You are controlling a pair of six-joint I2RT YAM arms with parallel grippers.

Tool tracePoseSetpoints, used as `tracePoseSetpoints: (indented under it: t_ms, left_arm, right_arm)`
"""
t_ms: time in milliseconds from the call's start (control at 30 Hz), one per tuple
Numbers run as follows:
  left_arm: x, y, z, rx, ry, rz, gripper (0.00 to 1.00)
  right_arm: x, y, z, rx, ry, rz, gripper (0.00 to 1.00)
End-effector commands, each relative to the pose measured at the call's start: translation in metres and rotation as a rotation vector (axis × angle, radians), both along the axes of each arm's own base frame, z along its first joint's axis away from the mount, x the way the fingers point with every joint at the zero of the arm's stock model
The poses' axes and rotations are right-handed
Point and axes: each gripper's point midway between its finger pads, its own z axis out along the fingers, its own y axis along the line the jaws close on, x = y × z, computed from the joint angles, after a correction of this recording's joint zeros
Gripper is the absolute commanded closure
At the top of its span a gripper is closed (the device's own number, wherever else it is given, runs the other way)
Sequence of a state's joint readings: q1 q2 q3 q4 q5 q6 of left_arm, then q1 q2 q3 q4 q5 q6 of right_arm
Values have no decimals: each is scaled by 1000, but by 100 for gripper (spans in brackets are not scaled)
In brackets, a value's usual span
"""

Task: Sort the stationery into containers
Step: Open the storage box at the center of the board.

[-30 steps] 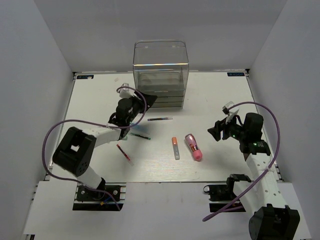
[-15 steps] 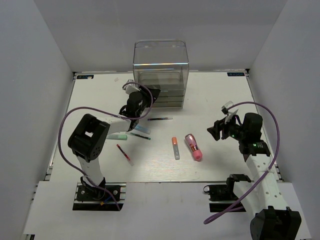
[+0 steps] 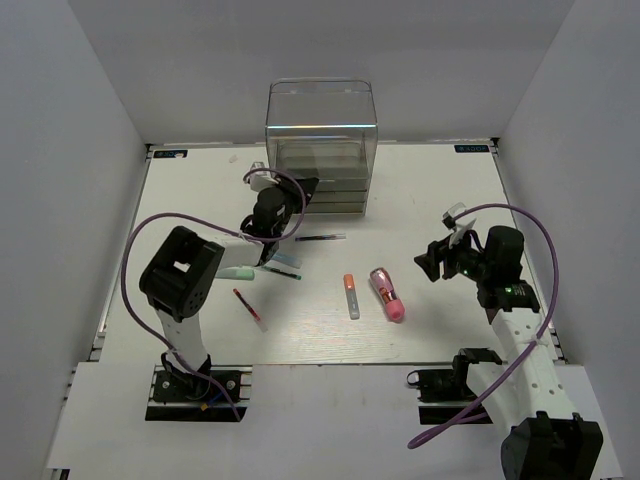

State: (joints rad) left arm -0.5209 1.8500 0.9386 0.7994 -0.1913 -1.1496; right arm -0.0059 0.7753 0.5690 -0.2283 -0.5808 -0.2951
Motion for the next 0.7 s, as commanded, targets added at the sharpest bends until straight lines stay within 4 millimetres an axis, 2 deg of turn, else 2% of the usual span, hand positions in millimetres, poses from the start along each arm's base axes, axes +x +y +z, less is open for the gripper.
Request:
tracePoseSetpoints:
  t_ms: [0, 100, 133, 233, 300, 333, 400, 433, 467, 567, 600, 667]
  left_arm:
    - [-2, 9, 22, -13, -79, 28, 85]
    - [-15, 12, 21, -14, -81, 7, 87]
    - [-21, 7, 23, -16, -82, -18, 89]
    - [-36, 10, 34, -30, -108, -45, 90]
    - [-46, 10, 36, -22, -115, -76, 90]
    - [-51, 10, 52, -38, -144, -89, 90]
    - [-58, 9, 57, -32, -154, -110, 90]
    - [-59, 10, 58, -20, -157, -110, 90]
    - [-63, 10, 69, -31, -178, -122, 90]
    - [-65, 6, 78, -23, -185, -147, 90]
    - [-66, 7, 79, -14, -188, -147, 90]
    - [-64, 9, 91, -22, -208, -150, 90]
  right_arm:
    - [4, 1, 1, -2, -23, 3, 35]
    - [3, 1, -1, -4, -18, 11, 35]
    - [2, 2, -2, 0, -13, 14, 35]
    - [-1, 6, -4, 2, -11, 44, 35]
    - [-8, 16, -5, 3, -15, 106, 36]
    - [-10, 18, -6, 2, -9, 115, 36]
    - [-14, 23, -9, 6, 0, 155, 36]
    - [-15, 24, -11, 3, 4, 165, 36]
    - [-19, 29, -14, 6, 19, 195, 36]
    - [-26, 36, -19, 9, 60, 242, 34]
    - [-23, 37, -12, -1, 42, 254, 33]
    - [-25, 42, -24, -19, 105, 266, 29]
